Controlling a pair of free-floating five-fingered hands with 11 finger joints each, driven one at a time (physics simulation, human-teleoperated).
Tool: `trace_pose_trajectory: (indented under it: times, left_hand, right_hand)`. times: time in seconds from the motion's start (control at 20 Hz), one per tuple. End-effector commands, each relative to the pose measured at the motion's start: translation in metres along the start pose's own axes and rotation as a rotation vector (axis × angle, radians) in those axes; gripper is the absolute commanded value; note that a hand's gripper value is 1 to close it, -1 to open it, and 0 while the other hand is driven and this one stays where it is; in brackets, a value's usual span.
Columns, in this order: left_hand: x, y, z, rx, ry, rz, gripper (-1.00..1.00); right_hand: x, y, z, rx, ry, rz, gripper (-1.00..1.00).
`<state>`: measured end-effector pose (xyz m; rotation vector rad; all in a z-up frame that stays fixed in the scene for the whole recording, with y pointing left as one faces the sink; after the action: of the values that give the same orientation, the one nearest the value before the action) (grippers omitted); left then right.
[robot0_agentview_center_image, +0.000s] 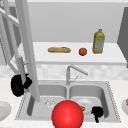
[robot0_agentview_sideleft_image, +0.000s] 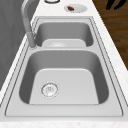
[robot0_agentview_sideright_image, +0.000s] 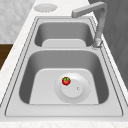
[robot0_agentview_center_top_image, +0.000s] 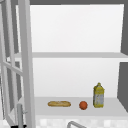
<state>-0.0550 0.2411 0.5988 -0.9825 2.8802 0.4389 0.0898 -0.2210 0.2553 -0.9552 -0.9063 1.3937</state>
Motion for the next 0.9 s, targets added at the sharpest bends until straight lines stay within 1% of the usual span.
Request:
trace_pose_trajectory:
  times: [0.0,0.15,0.3,0.45,0.75,0.85]
  left_hand:
    - [0.002,0.022,0.028,0.016,-0.023,0.032,1.0]
    - [0.0,0.038,0.033,0.02,-0.029,0.06,1.0]
    - [-0.002,0.06,0.043,0.018,-0.026,0.061,1.0]
    - [-0.005,0.08,0.05,0.022,-0.032,0.083,1.0]
    - [-0.017,0.113,0.058,0.036,-0.056,0.16,1.0]
    - [-0.022,0.119,0.06,0.042,-0.066,0.2,1.0]
  right_hand:
    - [0.0,0.0,0.0,0.0,0.0,0.0,0.0]
    - [0.0,0.0,0.0,0.0,0.0,0.0,0.0]
    - [0.0,0.0,0.0,0.0,0.0,0.0,0.0]
    - [0.0,0.0,0.0,0.0,0.0,0.0,0.0]
    - [0.0,0.0,0.0,0.0,0.0,0.0,0.0]
    - [0.0,0.0,0.0,0.0,0.0,0.0,0.0]
